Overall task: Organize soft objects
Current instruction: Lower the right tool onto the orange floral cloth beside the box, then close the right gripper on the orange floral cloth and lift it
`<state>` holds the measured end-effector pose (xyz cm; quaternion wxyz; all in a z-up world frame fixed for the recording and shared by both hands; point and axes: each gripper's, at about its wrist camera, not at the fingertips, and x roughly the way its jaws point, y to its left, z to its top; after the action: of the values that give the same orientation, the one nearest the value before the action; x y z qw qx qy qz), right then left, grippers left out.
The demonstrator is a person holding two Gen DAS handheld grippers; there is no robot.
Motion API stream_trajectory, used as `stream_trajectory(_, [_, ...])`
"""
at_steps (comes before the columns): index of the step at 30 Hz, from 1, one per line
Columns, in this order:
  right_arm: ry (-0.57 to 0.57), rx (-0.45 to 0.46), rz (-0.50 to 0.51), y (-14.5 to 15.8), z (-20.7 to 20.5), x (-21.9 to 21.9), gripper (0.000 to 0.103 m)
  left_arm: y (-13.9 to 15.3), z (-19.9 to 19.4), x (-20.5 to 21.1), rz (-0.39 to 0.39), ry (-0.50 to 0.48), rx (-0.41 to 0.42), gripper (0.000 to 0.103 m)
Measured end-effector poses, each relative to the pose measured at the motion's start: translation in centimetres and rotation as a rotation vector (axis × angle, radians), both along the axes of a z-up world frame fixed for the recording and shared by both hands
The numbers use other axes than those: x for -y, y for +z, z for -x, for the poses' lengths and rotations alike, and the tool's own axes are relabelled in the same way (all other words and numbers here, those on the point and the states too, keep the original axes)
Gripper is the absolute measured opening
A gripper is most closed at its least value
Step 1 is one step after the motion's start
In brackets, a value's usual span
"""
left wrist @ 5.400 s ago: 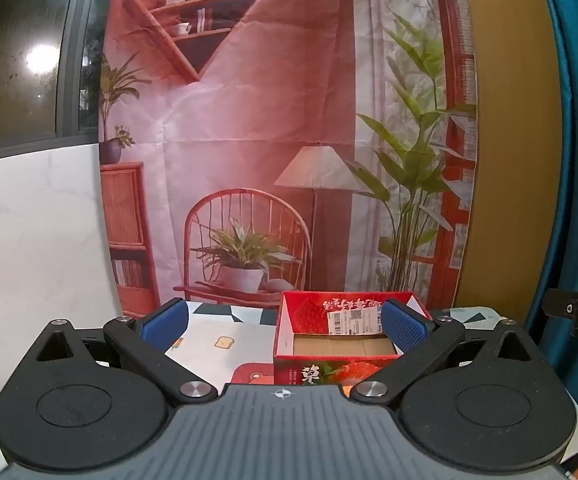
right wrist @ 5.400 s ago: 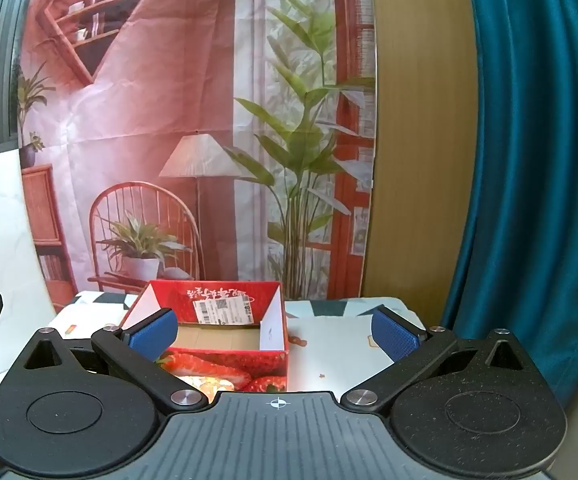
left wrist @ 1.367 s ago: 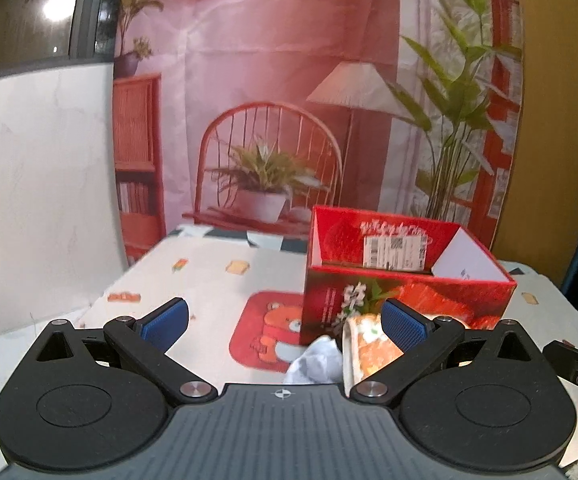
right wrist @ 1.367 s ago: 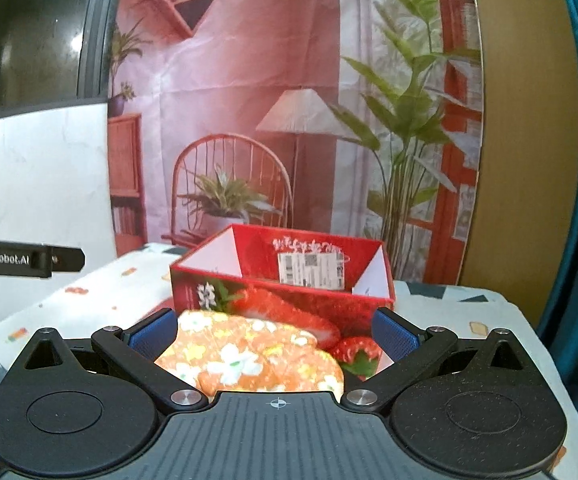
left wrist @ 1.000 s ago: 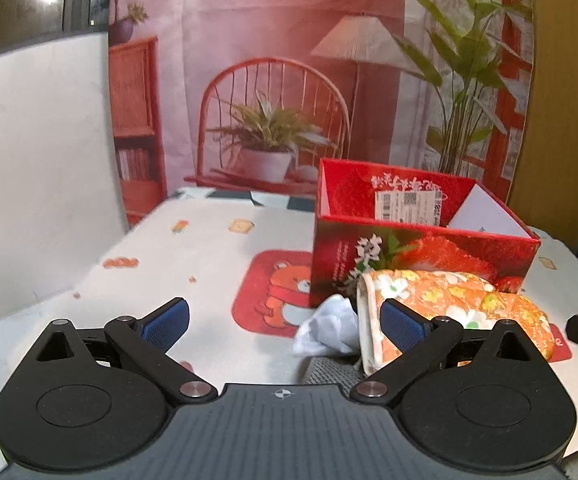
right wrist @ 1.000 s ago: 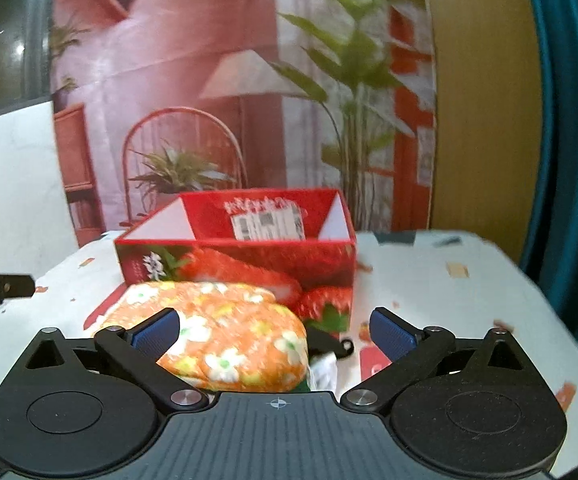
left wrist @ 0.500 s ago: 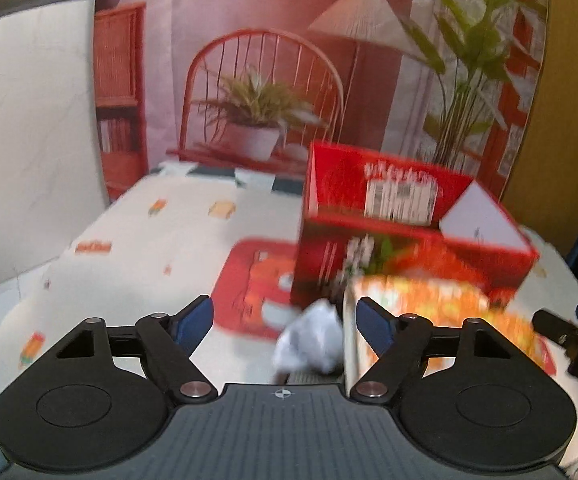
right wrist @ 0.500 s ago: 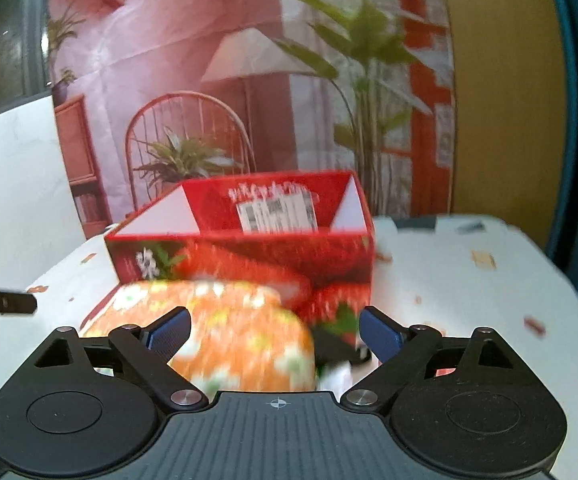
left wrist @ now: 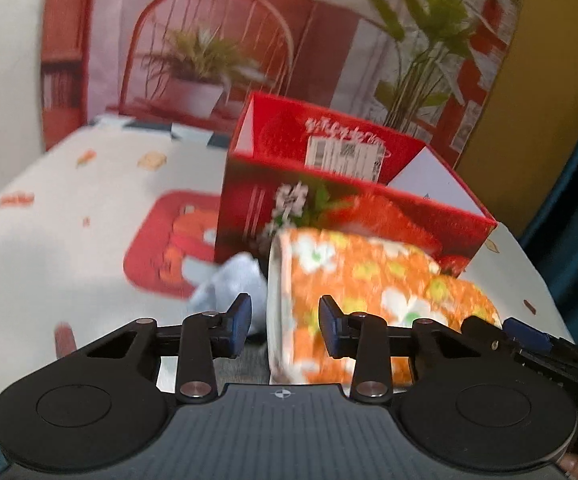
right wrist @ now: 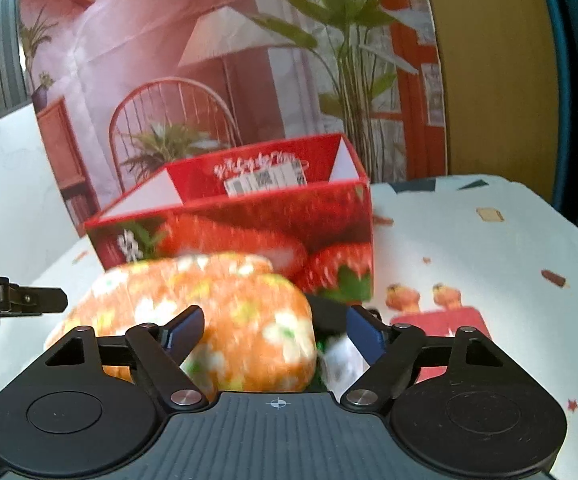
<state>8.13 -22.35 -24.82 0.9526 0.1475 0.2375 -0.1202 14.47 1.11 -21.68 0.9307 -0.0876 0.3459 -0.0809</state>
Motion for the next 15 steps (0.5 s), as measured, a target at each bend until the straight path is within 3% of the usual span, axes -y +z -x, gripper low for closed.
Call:
stream_trajectory(6, [0.031, 0.024, 0.011, 0.2, 0.4, -0.6, 0.069, -0.3, 0.4, -0.3, 0.068, -0.030, 0.026, 0.040])
stream_trajectory(15, [0.053, 0.006, 0.037, -0.7, 0.7, -1.1, 0.044, -1.7, 0.6, 0.0, 0.063, -0.057, 0.000, 0.040])
